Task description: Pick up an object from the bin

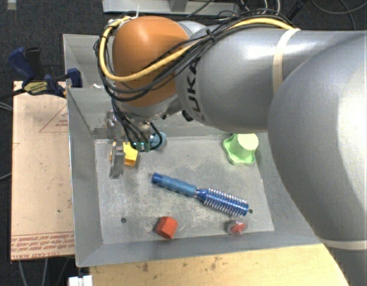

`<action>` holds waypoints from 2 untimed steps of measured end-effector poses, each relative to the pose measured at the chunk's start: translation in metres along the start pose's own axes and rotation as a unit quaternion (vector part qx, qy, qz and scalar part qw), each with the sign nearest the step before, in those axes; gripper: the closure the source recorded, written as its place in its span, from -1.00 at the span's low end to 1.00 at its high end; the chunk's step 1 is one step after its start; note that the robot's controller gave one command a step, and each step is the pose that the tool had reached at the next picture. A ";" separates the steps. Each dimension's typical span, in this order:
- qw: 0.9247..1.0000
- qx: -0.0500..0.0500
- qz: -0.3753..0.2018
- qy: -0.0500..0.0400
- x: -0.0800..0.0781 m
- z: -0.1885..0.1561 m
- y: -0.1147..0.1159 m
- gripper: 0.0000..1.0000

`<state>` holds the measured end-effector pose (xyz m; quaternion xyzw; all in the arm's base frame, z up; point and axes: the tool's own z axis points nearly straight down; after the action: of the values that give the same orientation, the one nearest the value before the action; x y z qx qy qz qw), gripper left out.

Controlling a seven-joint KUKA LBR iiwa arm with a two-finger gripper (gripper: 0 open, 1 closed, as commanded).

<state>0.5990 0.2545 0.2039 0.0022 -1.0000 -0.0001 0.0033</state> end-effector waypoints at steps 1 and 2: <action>0.997 -0.002 0.073 -0.007 -0.043 0.135 -0.059 -1.00; 0.998 -0.002 0.057 -0.007 -0.042 0.101 -0.050 -1.00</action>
Offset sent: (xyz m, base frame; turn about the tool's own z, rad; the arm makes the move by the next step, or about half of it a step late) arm 0.0399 -0.0579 -0.1339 0.1437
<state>0.6410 0.2050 0.1025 -0.0549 -0.9985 -0.0016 -0.0032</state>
